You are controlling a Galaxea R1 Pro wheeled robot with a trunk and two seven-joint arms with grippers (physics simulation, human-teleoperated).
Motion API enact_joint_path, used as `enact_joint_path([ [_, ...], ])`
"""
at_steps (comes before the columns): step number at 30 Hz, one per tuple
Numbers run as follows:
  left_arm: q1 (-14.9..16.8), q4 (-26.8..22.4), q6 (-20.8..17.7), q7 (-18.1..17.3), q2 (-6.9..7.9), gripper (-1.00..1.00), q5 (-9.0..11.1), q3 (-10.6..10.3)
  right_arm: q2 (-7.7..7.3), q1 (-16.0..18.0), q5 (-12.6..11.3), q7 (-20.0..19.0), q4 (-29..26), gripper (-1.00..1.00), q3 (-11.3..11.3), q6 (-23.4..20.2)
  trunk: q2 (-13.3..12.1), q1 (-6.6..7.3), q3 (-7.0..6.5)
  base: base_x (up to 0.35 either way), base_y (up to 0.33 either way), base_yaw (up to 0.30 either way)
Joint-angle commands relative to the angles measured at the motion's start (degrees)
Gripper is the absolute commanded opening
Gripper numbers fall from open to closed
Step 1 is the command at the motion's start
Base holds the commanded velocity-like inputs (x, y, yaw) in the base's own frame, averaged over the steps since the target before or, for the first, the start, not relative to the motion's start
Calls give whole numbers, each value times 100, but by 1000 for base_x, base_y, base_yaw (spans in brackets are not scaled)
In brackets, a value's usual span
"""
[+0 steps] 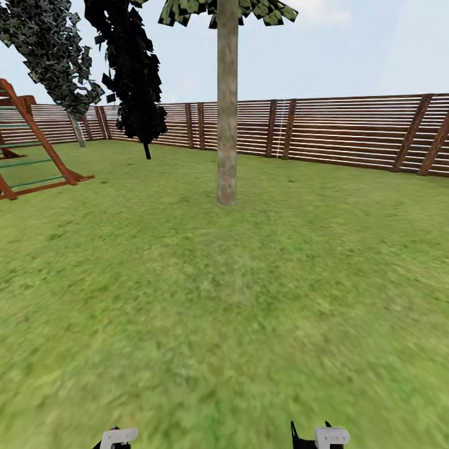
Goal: In the garden, pick up the pesticide atomizer on the floor and spray pesticide onto both trees until each tree trunk is fully covered.
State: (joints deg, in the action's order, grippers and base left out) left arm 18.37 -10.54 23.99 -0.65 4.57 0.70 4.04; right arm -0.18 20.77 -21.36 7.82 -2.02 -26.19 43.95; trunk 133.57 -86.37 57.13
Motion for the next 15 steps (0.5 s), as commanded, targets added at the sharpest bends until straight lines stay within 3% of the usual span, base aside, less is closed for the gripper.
enact_joint_path([
  [1, 0, -1, 0, 0, 0, -100, 0, 0, 0, 2, 0, 0, 0, 100, 0, 0, 0, 0, 0, 339, 0, 0],
  [15, 0, -1, 0, 1, 0, -100, 0, 0, 0, 5, 0, 0, 0, 100, 0, 0, 0, 0, 0, 339, 0, 0],
])
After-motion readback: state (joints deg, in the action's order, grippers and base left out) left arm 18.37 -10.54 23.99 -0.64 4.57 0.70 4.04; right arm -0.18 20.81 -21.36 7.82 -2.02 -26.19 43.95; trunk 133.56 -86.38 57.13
